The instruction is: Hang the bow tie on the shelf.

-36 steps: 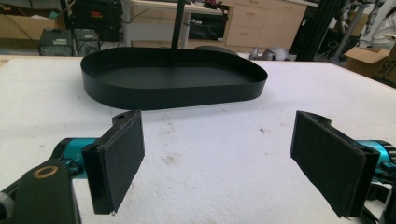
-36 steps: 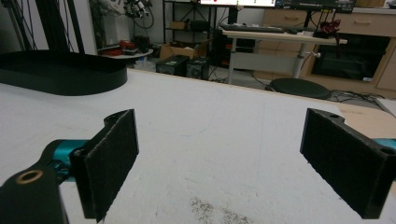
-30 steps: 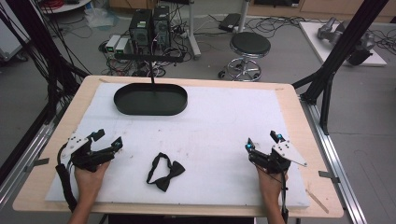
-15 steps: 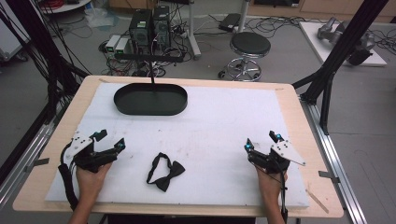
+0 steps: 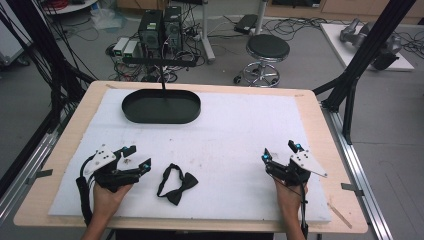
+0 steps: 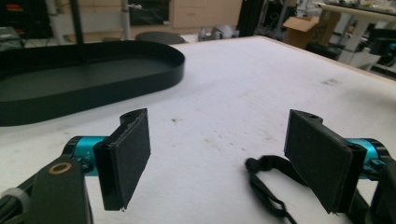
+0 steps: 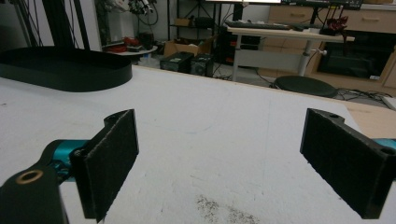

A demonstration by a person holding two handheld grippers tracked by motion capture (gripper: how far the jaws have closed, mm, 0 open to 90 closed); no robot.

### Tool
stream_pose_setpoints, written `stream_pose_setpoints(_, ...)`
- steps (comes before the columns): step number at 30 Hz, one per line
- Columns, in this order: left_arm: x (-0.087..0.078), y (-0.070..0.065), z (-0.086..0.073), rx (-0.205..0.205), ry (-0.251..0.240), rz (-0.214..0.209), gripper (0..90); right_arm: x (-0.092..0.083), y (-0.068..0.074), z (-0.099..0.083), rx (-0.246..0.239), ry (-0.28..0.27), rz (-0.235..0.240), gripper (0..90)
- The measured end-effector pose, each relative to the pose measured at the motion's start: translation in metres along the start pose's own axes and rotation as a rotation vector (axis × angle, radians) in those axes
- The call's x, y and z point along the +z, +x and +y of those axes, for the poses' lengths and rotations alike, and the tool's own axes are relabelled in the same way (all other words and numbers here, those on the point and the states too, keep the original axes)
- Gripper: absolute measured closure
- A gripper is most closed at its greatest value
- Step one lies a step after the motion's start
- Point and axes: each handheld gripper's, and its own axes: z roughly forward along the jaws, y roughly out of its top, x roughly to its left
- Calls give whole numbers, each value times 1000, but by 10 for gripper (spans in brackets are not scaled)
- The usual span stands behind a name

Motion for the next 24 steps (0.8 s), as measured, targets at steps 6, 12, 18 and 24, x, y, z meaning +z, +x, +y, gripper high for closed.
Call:
stream_pose_setpoints(6,3,-16,0,-10,7,-73,246,0,0,0,-2,1,-1,107)
stream_pose_setpoints(12,13,-33,-3,28,96,-198,286,0,0,0,-2,0,-1,108)
stream_pose_setpoints(18,29,-52,-8,86,184,-238,309,0,0,0,-10,0,-2,108)
stream_pose_setpoints(24,40,-65,-12,104,268,-279,349,0,1,0,-7,1,-1,107)
